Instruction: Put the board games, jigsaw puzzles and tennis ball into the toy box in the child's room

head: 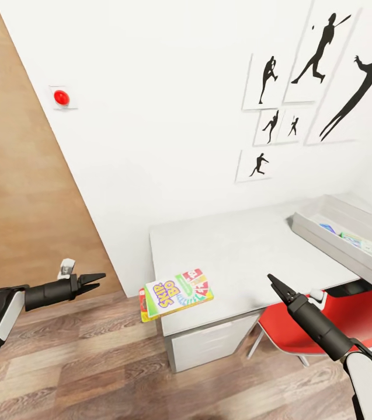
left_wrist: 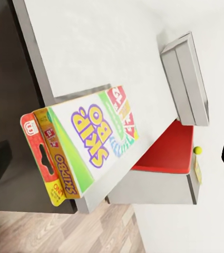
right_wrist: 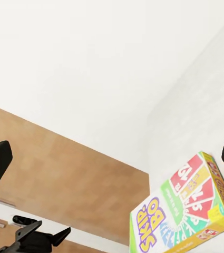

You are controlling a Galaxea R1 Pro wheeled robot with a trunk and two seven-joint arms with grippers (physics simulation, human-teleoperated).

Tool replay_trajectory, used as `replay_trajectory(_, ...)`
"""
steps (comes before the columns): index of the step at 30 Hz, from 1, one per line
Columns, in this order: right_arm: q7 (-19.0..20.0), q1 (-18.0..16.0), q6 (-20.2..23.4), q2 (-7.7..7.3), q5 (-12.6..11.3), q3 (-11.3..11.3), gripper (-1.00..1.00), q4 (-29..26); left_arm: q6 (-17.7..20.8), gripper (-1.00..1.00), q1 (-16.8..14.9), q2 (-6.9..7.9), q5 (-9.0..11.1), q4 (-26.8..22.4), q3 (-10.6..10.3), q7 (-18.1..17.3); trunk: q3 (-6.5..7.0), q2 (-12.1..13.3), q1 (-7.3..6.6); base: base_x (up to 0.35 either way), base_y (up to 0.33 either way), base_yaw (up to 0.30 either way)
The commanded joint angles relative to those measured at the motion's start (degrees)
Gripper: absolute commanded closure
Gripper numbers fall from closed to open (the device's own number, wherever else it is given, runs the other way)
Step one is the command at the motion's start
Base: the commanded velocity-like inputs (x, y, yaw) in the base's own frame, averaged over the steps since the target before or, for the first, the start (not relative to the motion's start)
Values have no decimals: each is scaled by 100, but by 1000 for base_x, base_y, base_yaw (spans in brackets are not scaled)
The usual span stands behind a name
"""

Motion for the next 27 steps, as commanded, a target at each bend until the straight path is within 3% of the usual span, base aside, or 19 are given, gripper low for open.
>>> replay_trajectory(1,-2,-5,39,1,-23,-6,-100,-1,29,-100,-4,3,8,1,7,-15,-10,-11,3,4,-11,0)
replay_trajectory(13,-18,-5,40,6,-27,-4,-100,2,37,-100,-4,12,14,1,33,-55,-10,-11,3,1,-3,0)
replay_trajectory(27,34,-5,47,21,-45,6,-100,-6,60,-100,-4,-20,14,144,26,15,-262,-572,311,0,0,0)
